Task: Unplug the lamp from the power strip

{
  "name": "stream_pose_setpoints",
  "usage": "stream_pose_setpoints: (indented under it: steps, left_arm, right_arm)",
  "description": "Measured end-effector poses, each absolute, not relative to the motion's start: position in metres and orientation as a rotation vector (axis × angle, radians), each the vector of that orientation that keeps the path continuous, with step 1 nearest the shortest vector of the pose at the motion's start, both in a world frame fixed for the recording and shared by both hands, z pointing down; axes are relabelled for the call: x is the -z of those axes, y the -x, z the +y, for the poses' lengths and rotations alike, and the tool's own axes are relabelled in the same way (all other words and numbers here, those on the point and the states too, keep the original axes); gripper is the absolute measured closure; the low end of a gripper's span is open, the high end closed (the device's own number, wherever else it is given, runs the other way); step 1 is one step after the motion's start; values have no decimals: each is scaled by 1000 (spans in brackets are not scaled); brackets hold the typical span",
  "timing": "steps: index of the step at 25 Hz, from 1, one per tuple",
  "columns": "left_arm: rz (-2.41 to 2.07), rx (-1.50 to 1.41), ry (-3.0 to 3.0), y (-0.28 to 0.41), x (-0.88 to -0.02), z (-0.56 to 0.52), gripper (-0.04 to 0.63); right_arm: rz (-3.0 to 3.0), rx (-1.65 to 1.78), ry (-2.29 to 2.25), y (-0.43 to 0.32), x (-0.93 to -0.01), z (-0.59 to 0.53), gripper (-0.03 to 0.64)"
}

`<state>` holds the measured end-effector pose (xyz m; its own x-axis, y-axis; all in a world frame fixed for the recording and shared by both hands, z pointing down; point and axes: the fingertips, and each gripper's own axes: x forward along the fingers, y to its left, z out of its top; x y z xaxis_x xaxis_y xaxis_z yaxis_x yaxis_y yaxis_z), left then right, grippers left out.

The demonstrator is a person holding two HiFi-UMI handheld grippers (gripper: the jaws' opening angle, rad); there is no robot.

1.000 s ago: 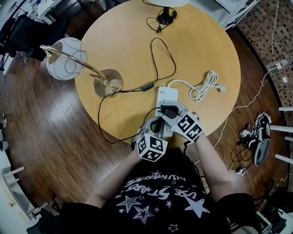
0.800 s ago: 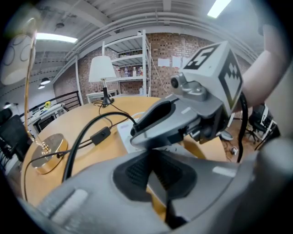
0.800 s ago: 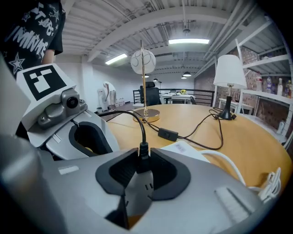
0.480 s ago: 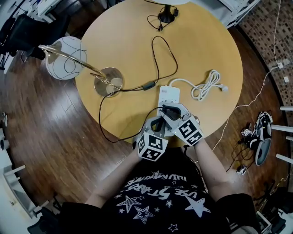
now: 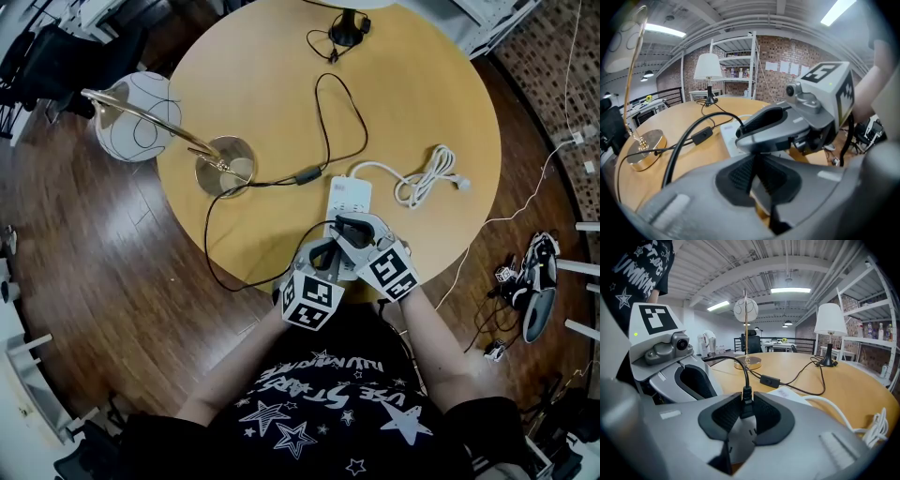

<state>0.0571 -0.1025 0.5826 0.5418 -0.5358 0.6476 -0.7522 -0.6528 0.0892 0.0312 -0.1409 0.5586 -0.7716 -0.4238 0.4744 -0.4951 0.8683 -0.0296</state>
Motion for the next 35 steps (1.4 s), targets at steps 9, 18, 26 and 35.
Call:
stream_pose_setpoints:
  steps: [9, 18, 26, 35]
  left_arm:
    - [-1072, -789, -2388, -53, -583, -107, 594]
    - [-1066, -764, -2377, -52, -585, -108, 594]
    - [-1009, -844, -2424, -58, -581, -100, 594]
    - [-1127, -705, -2527, -54, -528, -100, 594]
  right_arm:
    - [-2609, -287, -682, -32, -556, -143, 535]
    - [-2687, -309, -795, -31, -535, -160, 534]
    - [-2702, -289, -859, -36, -506, -163, 532]
    - [-2718, -153, -907, -30, -474, -169, 531]
